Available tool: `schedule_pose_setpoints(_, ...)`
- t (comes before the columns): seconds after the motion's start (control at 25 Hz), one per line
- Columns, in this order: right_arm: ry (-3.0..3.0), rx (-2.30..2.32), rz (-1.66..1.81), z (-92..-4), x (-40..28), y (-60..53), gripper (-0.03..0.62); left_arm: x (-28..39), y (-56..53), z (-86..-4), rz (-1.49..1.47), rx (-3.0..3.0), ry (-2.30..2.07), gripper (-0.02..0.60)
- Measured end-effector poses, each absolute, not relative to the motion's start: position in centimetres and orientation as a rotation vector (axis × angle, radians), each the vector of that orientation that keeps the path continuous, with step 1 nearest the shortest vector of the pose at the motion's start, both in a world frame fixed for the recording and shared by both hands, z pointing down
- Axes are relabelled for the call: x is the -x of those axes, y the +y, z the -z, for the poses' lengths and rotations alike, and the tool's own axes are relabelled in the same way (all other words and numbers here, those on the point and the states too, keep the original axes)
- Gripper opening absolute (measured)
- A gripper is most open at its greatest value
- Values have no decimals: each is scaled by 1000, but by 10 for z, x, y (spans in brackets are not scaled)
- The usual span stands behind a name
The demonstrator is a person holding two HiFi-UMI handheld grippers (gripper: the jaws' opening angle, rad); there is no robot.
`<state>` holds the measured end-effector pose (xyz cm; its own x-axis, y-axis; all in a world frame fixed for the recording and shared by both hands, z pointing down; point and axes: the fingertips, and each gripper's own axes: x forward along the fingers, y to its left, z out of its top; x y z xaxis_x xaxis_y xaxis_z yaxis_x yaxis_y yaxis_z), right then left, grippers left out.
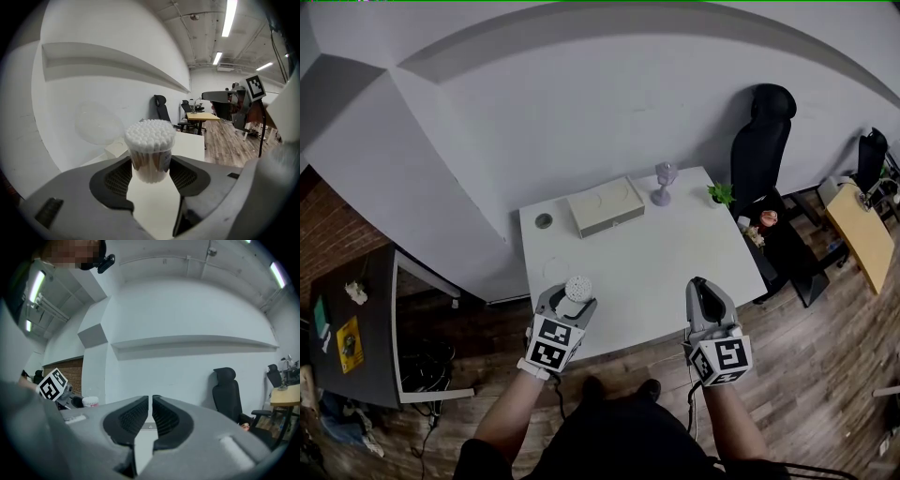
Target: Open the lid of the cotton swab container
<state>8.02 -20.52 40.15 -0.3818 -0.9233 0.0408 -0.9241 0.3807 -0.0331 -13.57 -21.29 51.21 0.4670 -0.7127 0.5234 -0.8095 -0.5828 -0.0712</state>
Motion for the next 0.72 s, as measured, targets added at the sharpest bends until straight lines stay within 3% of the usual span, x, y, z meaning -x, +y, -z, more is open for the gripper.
schedule_pose_setpoints(0.72,-2594,-1724,-48,-403,-81,-213,17,132,-220,-514,-720,-2517,-1315,245)
